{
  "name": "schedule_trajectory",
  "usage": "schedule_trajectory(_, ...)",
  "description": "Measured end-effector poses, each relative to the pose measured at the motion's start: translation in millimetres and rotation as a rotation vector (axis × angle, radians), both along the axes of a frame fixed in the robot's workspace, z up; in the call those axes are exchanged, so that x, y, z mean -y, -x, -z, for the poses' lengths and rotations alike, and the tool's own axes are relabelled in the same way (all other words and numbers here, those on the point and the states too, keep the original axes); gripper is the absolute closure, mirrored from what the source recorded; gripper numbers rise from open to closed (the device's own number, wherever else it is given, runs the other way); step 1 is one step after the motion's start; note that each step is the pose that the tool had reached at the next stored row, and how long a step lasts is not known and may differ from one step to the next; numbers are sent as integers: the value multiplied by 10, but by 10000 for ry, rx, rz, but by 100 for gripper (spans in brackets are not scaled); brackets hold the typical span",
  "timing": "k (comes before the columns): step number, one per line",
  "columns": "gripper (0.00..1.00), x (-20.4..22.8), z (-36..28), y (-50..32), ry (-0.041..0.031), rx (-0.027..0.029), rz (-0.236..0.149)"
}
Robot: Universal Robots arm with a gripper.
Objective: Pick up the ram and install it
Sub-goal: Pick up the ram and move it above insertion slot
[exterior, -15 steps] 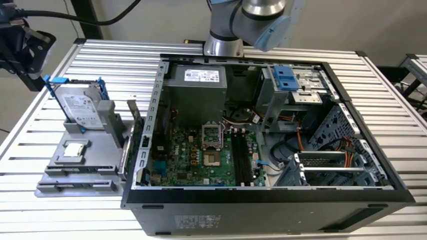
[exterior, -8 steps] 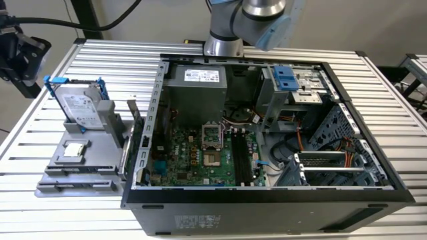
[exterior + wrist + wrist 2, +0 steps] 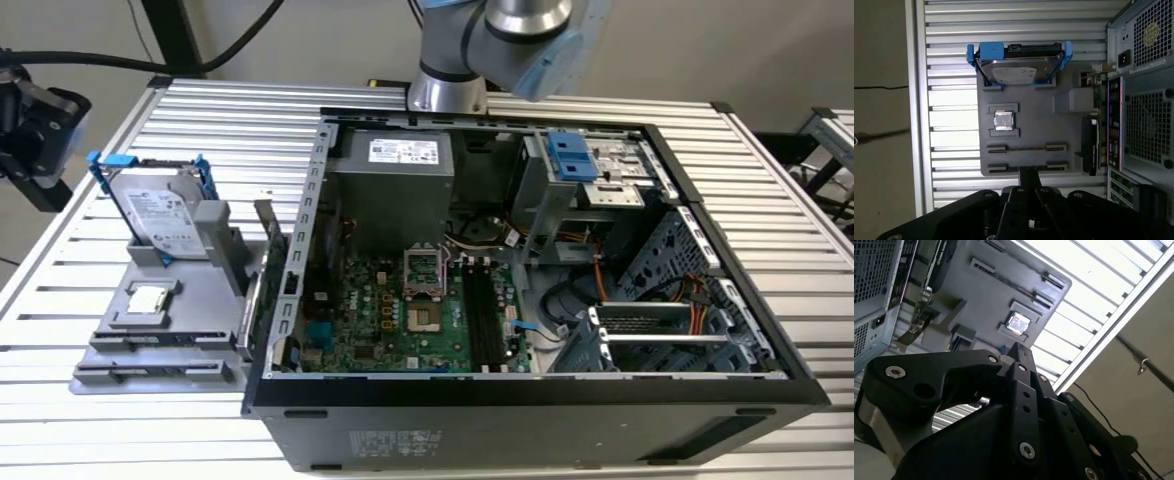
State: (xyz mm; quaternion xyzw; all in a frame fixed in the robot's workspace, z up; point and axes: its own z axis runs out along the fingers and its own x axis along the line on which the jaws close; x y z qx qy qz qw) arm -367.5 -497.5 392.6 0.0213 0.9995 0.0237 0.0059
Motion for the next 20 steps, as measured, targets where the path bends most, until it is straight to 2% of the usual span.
schedule_trajectory(12, 100, 213, 0, 0, 1, -2, 0)
schedule_trajectory(14, 100, 222, 0, -1, 1, -3, -35)
schedule_trajectory(20, 100, 224, 0, -1, 1, -3, -550)
